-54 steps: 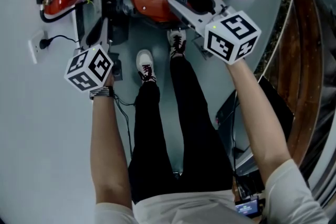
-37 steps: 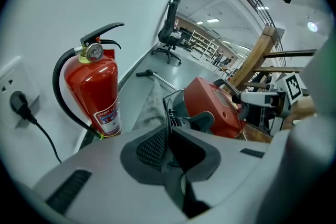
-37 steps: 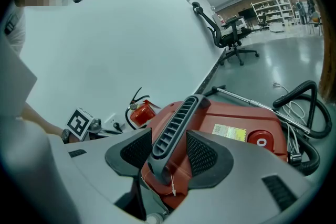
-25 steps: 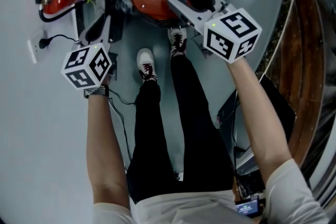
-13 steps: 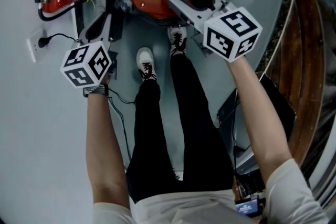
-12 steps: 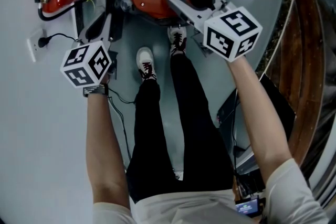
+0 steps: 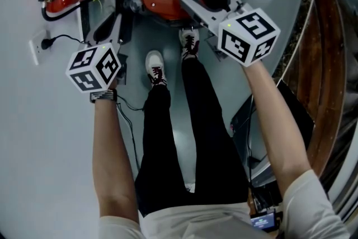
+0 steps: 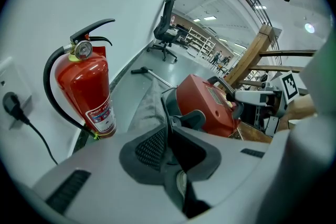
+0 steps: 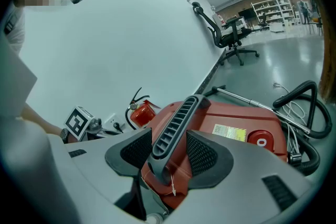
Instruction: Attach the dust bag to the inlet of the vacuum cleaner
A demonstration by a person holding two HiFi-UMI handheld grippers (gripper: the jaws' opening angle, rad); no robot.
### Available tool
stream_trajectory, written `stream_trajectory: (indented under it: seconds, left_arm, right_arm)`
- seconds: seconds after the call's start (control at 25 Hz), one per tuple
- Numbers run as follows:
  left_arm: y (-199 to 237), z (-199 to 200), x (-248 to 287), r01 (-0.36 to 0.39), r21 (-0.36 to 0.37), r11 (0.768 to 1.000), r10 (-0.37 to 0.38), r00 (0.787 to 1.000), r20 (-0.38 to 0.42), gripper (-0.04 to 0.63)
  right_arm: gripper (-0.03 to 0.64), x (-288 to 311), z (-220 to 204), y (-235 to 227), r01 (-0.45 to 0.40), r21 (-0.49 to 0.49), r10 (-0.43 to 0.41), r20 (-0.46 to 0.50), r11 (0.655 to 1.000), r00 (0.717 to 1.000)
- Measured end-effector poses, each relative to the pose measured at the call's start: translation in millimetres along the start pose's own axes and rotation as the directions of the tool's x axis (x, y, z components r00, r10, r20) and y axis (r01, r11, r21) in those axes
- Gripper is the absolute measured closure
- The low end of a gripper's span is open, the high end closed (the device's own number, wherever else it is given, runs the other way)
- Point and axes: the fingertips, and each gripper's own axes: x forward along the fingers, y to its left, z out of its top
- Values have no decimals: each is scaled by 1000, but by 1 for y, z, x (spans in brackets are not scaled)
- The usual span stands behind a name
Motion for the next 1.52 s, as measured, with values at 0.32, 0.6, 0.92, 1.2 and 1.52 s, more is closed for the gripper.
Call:
stream_trajectory:
  seconds: [0.32,0.6,0.92,1.2,1.52]
  left_arm:
    - [-1,0,1,8,6,1000,-8,1000,-4,561]
    - [-4,0,2,23,43,999,-22,999,-24,561]
    - [-7,-1,3,30,42,999,-29,999,-29,558]
    - [-8,0,3,33,37,999,-32,999,-28,558]
    - [-11,0,4,47,45,998,-45,998,-33,555]
  right_arm:
    - [399,0,0,0,0,-3,0,3,1000,1000]
    - [399,0,0,0,1,-4,-1,1,1000,1000]
    - [399,0,0,0,1,-4,-1,4,1000,1000]
    - [399,0,1,-1,9,-14,-8,13,1000,1000]
    - [399,0,0,0,5,-7,-5,8,1000,1000]
